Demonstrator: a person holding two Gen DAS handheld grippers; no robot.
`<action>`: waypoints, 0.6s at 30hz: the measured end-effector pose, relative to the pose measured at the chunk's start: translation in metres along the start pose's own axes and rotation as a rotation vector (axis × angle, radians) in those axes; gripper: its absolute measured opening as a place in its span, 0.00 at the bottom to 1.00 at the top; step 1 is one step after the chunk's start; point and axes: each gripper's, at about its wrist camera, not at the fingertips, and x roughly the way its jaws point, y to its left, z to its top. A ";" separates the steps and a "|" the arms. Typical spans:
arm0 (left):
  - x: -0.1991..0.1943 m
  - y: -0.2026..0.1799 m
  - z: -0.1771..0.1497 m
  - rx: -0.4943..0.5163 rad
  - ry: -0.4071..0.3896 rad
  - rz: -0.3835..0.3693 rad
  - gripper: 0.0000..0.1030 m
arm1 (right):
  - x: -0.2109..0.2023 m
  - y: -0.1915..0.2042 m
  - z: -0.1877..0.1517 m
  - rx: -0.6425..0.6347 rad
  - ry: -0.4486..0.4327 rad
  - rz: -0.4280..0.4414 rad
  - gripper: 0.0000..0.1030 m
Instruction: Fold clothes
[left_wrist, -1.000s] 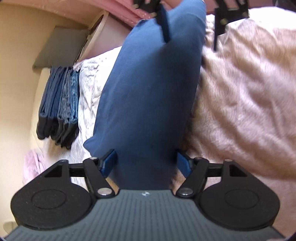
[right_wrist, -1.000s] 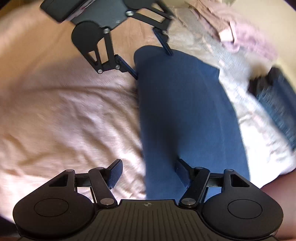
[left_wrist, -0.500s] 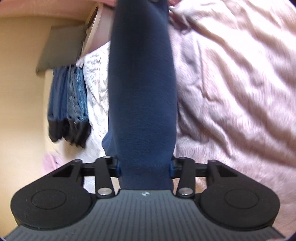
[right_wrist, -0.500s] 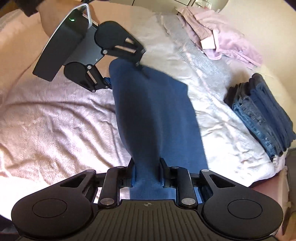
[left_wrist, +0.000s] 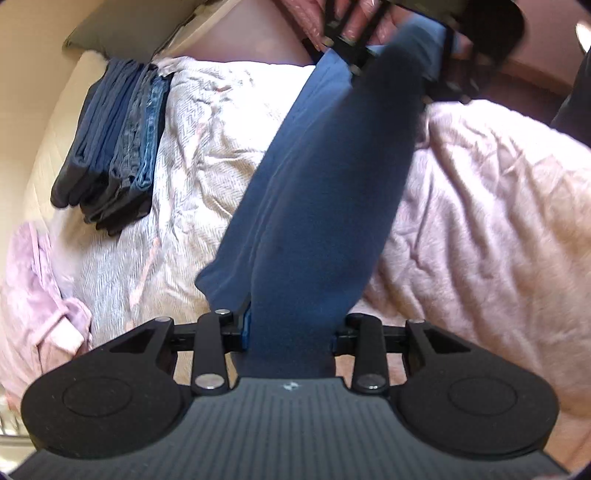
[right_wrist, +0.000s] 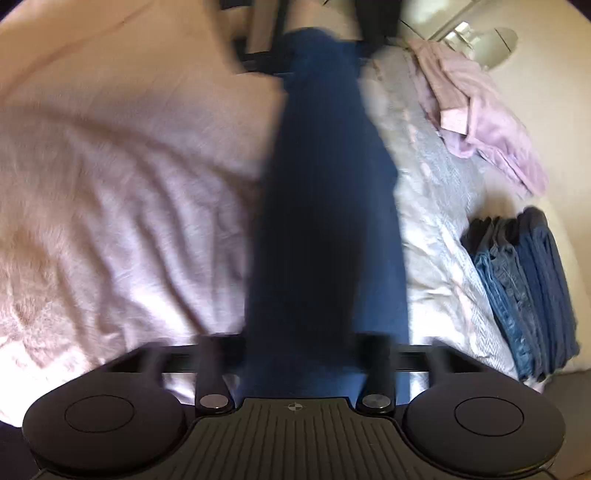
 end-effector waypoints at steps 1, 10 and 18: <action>-0.007 0.002 0.002 -0.029 0.005 -0.002 0.30 | -0.009 -0.015 0.000 0.011 -0.005 0.035 0.27; -0.113 0.035 -0.024 -0.302 0.163 0.212 0.30 | -0.069 -0.101 0.069 -0.241 -0.253 0.091 0.25; -0.175 -0.090 -0.036 -0.491 0.384 0.370 0.32 | -0.092 -0.037 0.099 -0.499 -0.527 0.116 0.26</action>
